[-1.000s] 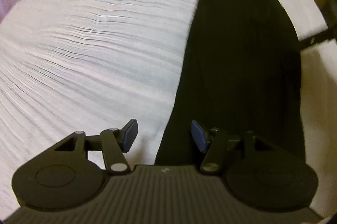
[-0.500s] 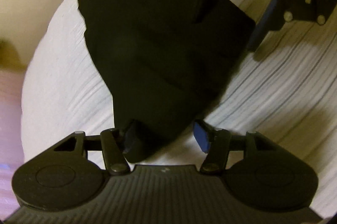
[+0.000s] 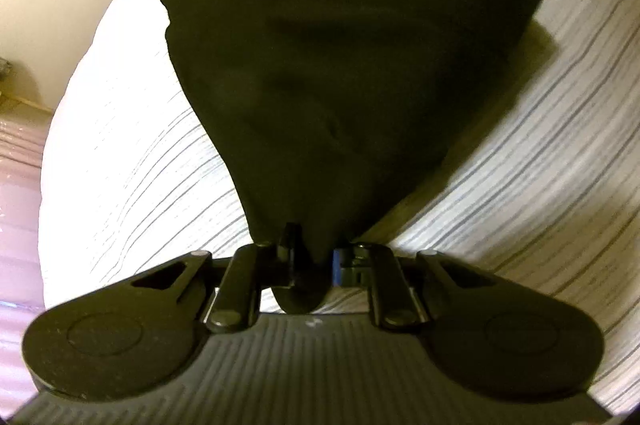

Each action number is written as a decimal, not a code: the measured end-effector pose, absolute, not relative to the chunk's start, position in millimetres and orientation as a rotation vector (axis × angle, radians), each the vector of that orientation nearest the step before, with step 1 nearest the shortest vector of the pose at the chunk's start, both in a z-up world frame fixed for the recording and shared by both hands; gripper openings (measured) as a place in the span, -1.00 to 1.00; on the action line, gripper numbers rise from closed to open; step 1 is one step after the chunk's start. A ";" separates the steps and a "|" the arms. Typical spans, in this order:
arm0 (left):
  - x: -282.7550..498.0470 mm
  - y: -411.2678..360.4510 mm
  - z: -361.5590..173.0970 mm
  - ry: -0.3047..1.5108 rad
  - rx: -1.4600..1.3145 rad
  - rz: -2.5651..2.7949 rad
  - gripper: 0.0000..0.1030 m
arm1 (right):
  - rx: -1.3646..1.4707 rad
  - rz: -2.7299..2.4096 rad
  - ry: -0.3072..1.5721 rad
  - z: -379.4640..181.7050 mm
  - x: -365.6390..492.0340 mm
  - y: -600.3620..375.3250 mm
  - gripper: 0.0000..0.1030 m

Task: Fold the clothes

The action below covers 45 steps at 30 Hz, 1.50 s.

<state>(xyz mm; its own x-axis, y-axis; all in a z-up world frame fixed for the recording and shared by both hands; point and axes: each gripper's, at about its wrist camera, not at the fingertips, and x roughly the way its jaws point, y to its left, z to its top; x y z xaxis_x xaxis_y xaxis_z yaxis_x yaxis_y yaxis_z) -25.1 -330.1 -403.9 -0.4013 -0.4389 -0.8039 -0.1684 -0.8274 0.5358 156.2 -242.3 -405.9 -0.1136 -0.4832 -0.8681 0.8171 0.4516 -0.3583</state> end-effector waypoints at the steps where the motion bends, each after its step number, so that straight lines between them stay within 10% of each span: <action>1: -24.6 -329.7 -401.3 -0.822 1.601 -2.357 -0.73 | 0.342 -1.154 1.241 -399.1 155.5 -237.9 -1.00; 3: -24.8 -331.1 -392.3 -0.780 1.586 -2.374 -0.74 | 0.298 -1.173 1.207 -385.7 162.5 -233.4 -0.50; 4: -25.0 -331.9 -387.6 -0.758 1.579 -2.382 -0.74 | 0.259 -1.179 1.183 -381.8 168.7 -232.2 0.34; 5: -25.2 -332.7 -383.0 -0.736 1.571 -2.390 -0.75 | 0.208 -1.184 1.152 -380.8 176.7 -231.7 0.68; 9: -27.2 -336.5 -368.2 -0.662 1.559 -2.419 -0.76 | 0.135 -1.158 1.117 -387.5 208.2 -258.8 0.67; 13: -27.5 -338.9 -363.1 -0.635 1.548 -2.428 -0.76 | 0.176 -1.192 1.175 -411.8 218.4 -292.8 -0.59; 21: -24.3 -344.5 -398.0 -0.621 1.634 -2.374 -0.75 | 0.281 -1.151 1.244 -424.8 191.7 -260.6 -1.00; 29: -17.8 -346.8 -381.0 -0.580 1.616 -2.406 -0.64 | 0.352 -1.192 1.204 -412.9 182.7 -239.0 -0.95; 31: -13.7 -348.4 -376.8 -0.535 1.616 -2.401 -0.59 | 0.323 -1.206 1.200 -408.0 185.2 -237.9 0.42; 32: -11.3 -347.7 -375.1 -0.520 1.613 -2.395 -0.57 | 0.274 -1.212 1.191 -406.8 189.0 -237.7 0.66; 45: 13.2 -320.6 -357.4 -0.405 1.470 -2.330 -0.57 | -0.122 -1.094 1.303 -468.7 191.4 -265.7 0.67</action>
<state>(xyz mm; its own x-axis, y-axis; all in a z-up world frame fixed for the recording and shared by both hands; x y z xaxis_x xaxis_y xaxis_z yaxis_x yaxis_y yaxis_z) 13.2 -320.6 -357.4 -0.3972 -0.4414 -0.8046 0.1439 -0.8959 0.4204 191.4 -265.7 -468.7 -0.1284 -0.6972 -0.7053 0.5737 0.5278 -0.6263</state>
